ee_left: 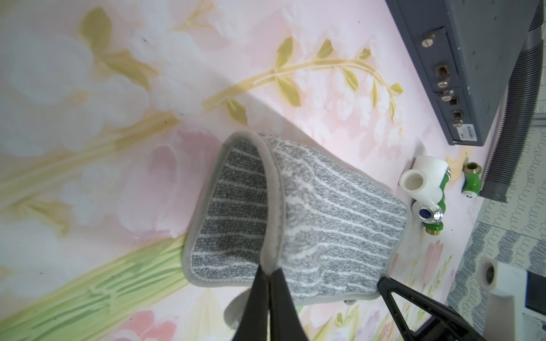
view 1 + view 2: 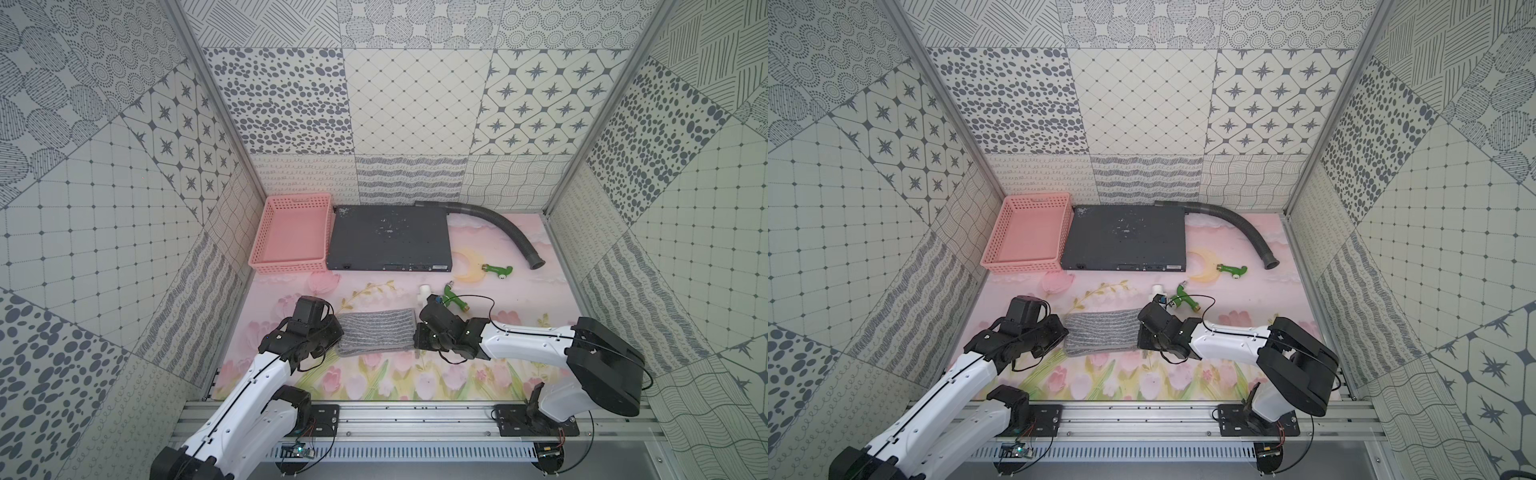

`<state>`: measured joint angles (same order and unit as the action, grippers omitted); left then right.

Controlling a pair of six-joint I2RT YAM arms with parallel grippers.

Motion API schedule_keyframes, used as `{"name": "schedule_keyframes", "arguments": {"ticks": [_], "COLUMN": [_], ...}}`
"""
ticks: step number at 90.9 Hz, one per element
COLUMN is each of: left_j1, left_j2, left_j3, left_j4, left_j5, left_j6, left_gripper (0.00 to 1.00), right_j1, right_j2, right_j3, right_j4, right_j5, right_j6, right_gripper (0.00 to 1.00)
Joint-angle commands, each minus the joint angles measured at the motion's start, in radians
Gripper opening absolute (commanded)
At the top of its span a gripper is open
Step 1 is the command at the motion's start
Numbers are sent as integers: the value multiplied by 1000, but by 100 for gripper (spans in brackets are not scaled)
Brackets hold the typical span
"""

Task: Fold the square dishcloth
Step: Smooth out the cleaning item at the center of the board.

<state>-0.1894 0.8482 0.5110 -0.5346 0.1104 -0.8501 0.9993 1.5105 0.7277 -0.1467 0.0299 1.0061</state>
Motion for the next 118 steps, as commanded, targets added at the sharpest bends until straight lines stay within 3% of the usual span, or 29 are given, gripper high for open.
{"name": "schedule_keyframes", "arguments": {"ticks": [1,54,60,66,72,80,105,118], "left_j1": [2,1,1,1,1,2,2,1], "left_j2": [12,94,103,102,94,81,105,117], "left_j3": [4,-112,-112,-114,-116,-117,-120,-96], "left_j4": [-38,82,82,82,82,109,188,178], "left_j5": [-54,-12,-20,-30,-43,-63,-90,-89], "left_j6": [42,-12,-13,-13,-15,-16,-4,3], "left_gripper": [0,0,7,21,24,23,5,5], "right_j1": [11,41,41,41,42,42,42,44], "right_j2": [3,75,82,84,83,74,36,39], "right_j3": [24,40,37,33,33,35,34,30], "right_j4": [-1,-22,-25,-28,-33,-44,-74,-77], "right_j5": [10,27,35,41,47,59,100,102], "right_j6": [-7,9,15,17,16,8,-4,3], "right_gripper": [9,14,17,20,22,25,26,26]}}
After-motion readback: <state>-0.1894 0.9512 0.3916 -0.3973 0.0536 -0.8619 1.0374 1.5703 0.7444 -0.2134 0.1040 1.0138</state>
